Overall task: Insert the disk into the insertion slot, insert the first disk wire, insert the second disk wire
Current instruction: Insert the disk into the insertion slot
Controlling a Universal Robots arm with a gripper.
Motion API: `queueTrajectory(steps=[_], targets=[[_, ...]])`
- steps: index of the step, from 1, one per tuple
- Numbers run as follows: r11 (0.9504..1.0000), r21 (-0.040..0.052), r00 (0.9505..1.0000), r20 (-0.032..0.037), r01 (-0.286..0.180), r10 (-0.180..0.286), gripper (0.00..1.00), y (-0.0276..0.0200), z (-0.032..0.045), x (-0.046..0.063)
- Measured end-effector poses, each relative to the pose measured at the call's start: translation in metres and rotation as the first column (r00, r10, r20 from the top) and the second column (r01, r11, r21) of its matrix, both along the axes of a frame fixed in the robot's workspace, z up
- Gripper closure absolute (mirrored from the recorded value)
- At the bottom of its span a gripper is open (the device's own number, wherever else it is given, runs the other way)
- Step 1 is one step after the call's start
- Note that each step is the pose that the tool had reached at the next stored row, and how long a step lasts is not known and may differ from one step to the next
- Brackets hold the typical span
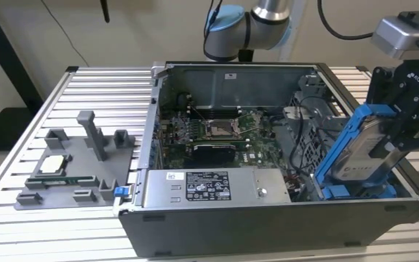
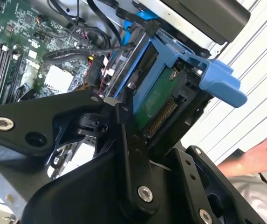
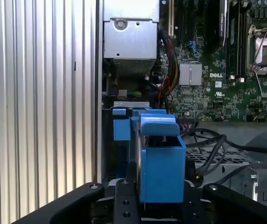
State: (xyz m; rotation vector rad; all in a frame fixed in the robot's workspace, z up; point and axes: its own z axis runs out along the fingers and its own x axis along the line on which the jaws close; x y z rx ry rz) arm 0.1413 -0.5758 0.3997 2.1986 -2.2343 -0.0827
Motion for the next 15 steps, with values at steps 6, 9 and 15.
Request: queueTrajectory(steps=[6, 9, 15], targets=[[1.0, -0.0001, 1.0, -0.0001, 0.0, 0.0, 1.0, 0.0024, -0.0106, 0.002], [1.0, -0.0001, 1.0, 0.0, 0.0, 0.0, 1.0, 0.0026, -0.016, 0.003], [1.0, 0.0, 1.0, -0.0002, 0.0, 0.0, 0.0, 0.0027, -0.0171, 0.003]])
